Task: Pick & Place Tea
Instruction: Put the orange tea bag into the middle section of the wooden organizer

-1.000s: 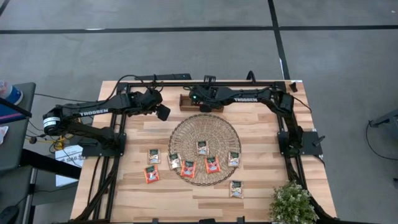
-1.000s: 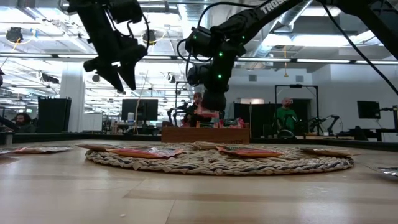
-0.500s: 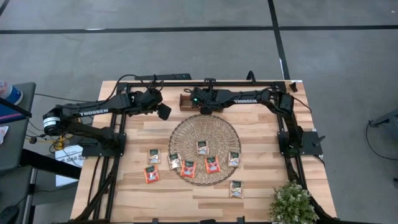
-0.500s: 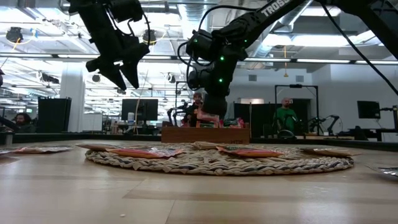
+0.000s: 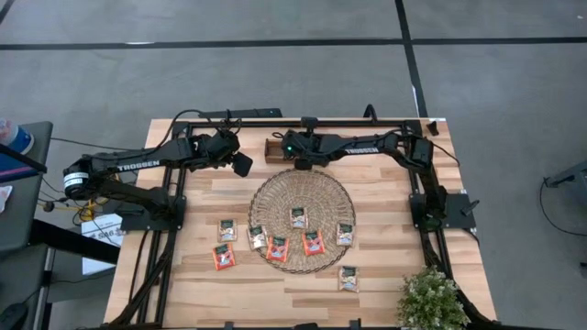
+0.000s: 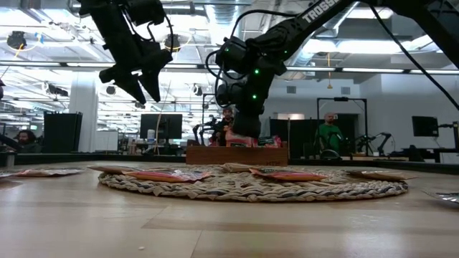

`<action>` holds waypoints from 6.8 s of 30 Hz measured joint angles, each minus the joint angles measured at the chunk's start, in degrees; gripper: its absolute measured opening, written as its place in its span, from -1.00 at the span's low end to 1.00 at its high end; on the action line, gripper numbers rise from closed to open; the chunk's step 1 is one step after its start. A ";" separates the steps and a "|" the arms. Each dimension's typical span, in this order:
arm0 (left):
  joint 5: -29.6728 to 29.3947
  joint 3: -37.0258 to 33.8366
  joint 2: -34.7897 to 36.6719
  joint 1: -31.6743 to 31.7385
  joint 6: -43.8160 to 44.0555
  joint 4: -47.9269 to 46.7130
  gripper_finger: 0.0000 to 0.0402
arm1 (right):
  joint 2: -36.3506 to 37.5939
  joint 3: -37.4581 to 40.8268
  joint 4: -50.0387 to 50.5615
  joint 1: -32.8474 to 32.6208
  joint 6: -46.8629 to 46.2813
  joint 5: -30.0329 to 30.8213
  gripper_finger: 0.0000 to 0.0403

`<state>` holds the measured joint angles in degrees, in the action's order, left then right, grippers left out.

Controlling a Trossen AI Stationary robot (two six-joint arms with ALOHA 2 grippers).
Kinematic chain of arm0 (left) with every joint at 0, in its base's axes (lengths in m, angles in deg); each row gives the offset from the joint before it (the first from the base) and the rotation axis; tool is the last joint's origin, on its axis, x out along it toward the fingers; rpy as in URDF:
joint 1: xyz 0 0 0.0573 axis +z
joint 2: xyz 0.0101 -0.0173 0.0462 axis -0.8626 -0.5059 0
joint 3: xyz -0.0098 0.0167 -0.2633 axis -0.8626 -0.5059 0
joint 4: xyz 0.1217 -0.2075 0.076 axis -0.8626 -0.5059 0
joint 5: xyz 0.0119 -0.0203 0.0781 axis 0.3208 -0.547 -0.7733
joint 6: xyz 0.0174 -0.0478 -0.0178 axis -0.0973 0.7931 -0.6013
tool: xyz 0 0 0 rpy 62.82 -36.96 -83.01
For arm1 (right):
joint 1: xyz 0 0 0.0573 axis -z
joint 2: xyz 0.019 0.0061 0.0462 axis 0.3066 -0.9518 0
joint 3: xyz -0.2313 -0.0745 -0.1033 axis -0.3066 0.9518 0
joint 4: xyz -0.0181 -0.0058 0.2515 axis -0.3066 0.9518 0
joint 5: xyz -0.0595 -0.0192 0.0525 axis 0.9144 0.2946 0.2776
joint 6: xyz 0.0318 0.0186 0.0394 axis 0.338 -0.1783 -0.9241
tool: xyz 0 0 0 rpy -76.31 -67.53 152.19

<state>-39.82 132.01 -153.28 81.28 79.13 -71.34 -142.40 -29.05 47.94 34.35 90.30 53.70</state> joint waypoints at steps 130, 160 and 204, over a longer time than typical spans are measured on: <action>11.20 -12.92 0.11 -18.10 5.11 5.18 0.11 | 12.05 16.51 10.10 -25.85 -22.69 -46.20 -0.62; 11.61 -12.87 0.08 -18.43 1.44 5.94 0.11 | 3.69 11.17 14.63 -25.47 -27.20 -41.76 -0.80; 11.05 -12.87 0.07 -18.44 0.15 7.25 0.11 | 4.70 6.75 28.31 -26.12 -31.58 -27.03 -1.00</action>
<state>-28.77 119.13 -153.21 62.85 79.28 -64.09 -137.70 -22.29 76.25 8.23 58.72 26.67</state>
